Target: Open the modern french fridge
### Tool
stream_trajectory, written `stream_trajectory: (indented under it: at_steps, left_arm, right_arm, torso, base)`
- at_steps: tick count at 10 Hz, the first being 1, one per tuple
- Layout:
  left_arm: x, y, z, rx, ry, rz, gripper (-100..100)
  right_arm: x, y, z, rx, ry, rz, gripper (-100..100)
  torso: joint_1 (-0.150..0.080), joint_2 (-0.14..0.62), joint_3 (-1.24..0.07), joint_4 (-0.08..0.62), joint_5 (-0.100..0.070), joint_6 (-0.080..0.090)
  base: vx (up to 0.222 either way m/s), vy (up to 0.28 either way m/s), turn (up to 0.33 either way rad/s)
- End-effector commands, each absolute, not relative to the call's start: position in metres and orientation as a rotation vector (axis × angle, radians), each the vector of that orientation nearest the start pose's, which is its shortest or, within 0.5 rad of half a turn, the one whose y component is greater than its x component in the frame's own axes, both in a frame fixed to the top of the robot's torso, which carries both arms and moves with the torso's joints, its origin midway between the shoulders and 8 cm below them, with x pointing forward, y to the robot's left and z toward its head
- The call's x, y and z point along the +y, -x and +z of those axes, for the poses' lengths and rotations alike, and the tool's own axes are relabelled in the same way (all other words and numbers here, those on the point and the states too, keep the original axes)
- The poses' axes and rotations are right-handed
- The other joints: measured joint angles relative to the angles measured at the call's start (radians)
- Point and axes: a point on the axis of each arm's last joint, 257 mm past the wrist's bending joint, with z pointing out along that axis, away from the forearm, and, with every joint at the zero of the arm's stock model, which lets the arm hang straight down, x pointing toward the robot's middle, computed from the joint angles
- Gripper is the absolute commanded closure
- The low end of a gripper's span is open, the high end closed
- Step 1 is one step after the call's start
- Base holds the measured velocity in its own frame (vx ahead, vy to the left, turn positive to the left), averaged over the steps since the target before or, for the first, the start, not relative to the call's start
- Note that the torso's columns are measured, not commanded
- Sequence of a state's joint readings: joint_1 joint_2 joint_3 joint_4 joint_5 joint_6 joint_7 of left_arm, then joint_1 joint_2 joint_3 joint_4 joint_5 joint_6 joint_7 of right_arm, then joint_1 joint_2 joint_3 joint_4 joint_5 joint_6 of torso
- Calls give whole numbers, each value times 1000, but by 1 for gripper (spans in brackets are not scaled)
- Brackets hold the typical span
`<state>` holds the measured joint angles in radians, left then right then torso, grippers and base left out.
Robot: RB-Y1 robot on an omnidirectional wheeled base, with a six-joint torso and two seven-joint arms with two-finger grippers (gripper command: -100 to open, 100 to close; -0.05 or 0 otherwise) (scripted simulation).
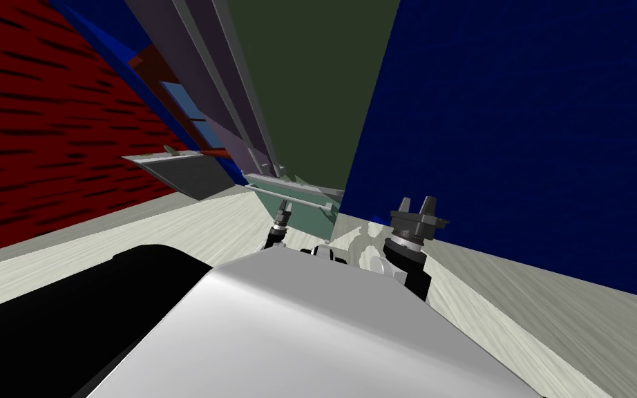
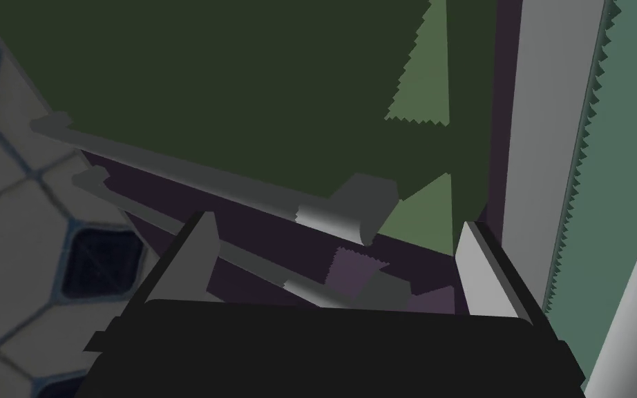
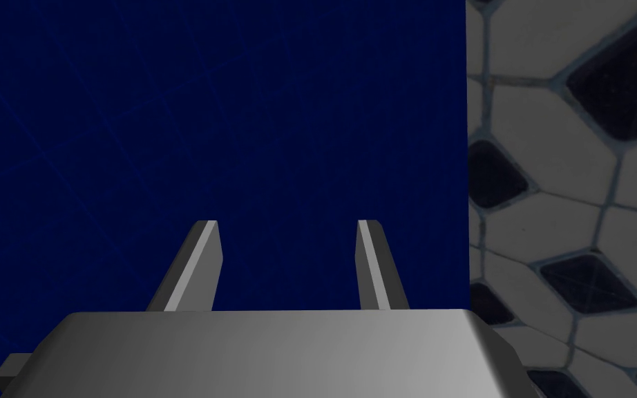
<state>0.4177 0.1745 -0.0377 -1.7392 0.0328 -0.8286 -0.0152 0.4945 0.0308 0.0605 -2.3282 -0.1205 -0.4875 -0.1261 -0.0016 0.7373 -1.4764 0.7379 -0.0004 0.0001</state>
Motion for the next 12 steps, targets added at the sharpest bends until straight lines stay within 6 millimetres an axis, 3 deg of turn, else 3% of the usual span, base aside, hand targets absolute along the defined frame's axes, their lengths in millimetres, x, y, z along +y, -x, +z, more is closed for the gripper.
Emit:
stream_trajectory:
  at_steps: [1, 12]
  left_arm:
    - [277, -372, -144, 844, 669, -1308, -100]
    - [276, -361, -221, 892, 738, -1290, -100]
  right_arm:
    - [-276, -337, 44, 443, -771, 1567, 0]
    - [-276, -337, 44, 443, -770, 1567, 0]
  torso:
    - [2, 2, 1, 0, 0, 0]
    - [2, 1, 0, 0, 0, 0]
  base:
    - [45, -98, -26]
    - [60, -97, -30]
